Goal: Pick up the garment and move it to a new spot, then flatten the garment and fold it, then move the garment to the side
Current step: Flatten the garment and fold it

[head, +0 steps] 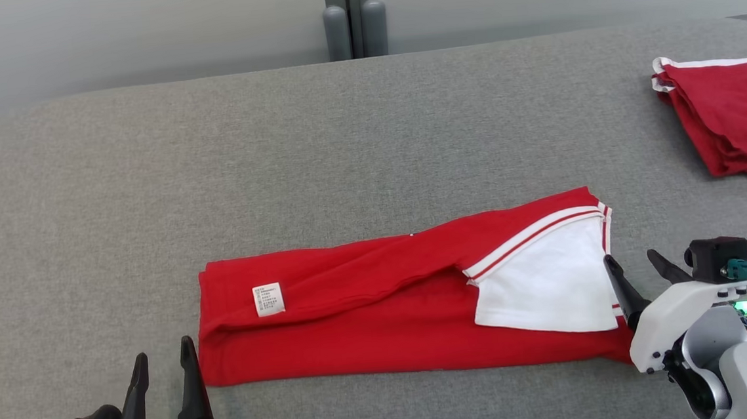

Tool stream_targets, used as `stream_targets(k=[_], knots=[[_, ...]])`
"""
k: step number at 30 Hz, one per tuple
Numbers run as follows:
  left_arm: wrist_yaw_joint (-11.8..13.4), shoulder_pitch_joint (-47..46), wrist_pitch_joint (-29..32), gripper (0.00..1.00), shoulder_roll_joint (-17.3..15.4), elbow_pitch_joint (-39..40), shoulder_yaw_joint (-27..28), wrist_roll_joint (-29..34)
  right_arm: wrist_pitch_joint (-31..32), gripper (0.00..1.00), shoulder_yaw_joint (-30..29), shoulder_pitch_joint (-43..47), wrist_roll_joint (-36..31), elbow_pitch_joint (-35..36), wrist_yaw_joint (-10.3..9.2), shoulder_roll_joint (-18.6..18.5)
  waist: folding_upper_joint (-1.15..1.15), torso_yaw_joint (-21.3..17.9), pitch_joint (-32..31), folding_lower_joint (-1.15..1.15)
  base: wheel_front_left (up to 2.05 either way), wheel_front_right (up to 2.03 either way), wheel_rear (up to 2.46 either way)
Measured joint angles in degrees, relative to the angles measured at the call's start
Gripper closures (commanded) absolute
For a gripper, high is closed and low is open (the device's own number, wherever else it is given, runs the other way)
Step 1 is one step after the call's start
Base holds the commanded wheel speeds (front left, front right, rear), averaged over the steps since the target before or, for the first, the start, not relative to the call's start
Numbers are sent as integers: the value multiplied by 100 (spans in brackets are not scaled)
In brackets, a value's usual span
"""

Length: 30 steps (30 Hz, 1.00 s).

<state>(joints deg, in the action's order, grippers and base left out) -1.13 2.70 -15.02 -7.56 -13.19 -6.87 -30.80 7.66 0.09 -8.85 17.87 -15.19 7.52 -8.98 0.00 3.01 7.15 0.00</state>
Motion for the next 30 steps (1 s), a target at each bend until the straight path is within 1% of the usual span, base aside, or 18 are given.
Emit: stream_targets(k=[6, 11, 12, 13, 14, 15, 19, 22, 25, 30], knots=[[-118, 22, 0, 0, 151, -69, 79, 109, 428, 0, 32, -343, -33, -605, 0, -86, 0, 247, 78, 0, 0, 0, 0], [-183, 9, 0, 0, 223, -135, 181, 185, 797, 0, 238, -452, 132, -949, -3, -130, 0, 430, 127, 0, 0, 0, 0], [-207, -1, -1, 0, 268, -188, 253, 231, 898, 56, 427, -526, 246, -1020, -7, -140, 0, 467, 126, 0, 0, 0, 0], [-231, -9, -1, 0, 279, -189, 272, 244, 896, 80, 470, -555, 256, -1048, -8, -134, 0, 453, 119, 0, 0, 0, 0], [-241, -20, -1, 0, 293, -182, 285, 272, 895, 92, 517, -594, 270, -1076, -8, -125, 0, 434, 115, 0, 0, 0, 0], [-244, -32, 0, 0, 305, -176, 288, 283, 867, 100, 552, -621, 275, -1100, -7, -119, 0, 415, 112, 0, 0, 0, 0], [-300, -108, -1, 0, 334, -171, 304, 345, 670, 100, 622, -811, 277, -1236, -4, -31, 0, 294, 93, 0, 0, 0, 0], [-343, -162, -1, 0, 347, -180, 309, 375, 563, 100, 609, -939, 287, -1261, 0, -89, 0, 167, 64, 0, 0, 0, 0], [-366, -211, -1, 0, 375, -162, 278, 419, 533, 100, 508, -979, 302, -1190, 1, -257, 0, 28, 28, 0, 0, 0, 0], [-388, -251, -1, 0, 412, -159, 229, 466, 566, 100, 167, -938, 308, -917, 0, -671, 0, -228, -30, 0, 0, 0, 0]])
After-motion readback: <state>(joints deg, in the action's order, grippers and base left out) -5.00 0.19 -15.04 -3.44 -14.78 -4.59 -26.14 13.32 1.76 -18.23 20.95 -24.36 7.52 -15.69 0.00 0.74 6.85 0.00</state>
